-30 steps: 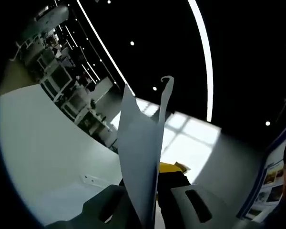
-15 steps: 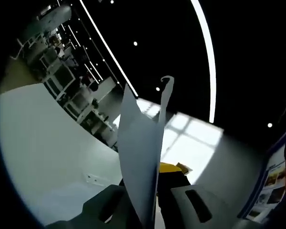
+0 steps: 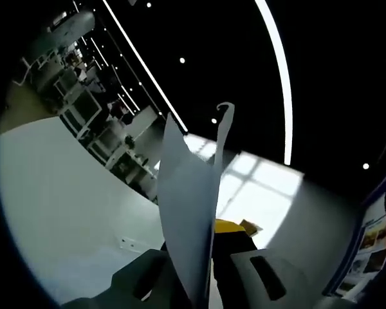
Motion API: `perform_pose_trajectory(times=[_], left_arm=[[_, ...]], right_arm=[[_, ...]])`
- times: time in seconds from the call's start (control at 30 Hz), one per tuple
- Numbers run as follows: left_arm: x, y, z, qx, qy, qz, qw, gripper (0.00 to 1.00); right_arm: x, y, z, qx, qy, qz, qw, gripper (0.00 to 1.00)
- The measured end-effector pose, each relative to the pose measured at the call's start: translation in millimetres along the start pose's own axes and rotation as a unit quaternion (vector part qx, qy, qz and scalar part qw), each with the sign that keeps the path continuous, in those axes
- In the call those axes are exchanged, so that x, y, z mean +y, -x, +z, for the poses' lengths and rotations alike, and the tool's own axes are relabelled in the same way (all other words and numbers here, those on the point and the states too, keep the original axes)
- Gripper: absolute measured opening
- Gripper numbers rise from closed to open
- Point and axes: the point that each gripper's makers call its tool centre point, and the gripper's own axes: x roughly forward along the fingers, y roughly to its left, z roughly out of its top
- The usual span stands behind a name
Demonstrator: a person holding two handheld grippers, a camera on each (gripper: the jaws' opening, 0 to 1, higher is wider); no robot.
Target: Organize the stack of printing papers by aligning and flattening the scattered papers on the table
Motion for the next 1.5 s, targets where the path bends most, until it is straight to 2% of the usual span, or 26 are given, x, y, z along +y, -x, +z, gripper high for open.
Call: perform_pose_trajectory(times=[0.3, 0.63, 0.87, 1.17, 1.37, 1.5], left_arm=[[3.4, 1.4, 3.4, 0.0, -0.008, 0.006, 0.9999, 0.06], [2.9, 0.7, -0.9, 0.006, -0.011, 0.007, 0.9999, 0.06], [4.6, 2.5, -2.5, 0.006, -0.011, 0.011, 0.9999, 0.06], [10.9, 6.3, 4.3, 0.0, -0.004, 0.016, 0.9999, 0.06], [11.1, 7.1, 5.3, -0.002, -0.002, 0.016, 0.9999, 0.06], [9.4, 8.3, 6.7, -0.003, -0.004, 0.015, 0.9999, 0.06]], right_arm=[[-27.5, 9.3, 4.3, -0.003, -0.009, -0.024, 0.9997, 0.75], [-36.2, 15.2, 8.7, -0.006, -0.002, -0.035, 0.9994, 0.75], [-50.0, 18.3, 6.5, 0.001, 0.004, -0.053, 0.9986, 0.74], [-58.2, 19.0, 3.0, 0.007, 0.002, -0.064, 0.9979, 0.74], [-67.5, 20.7, -3.7, 0.023, 0.013, -0.078, 0.9966, 0.74], [-73.9, 24.3, -2.1, 0.024, 0.022, -0.089, 0.9955, 0.74]])
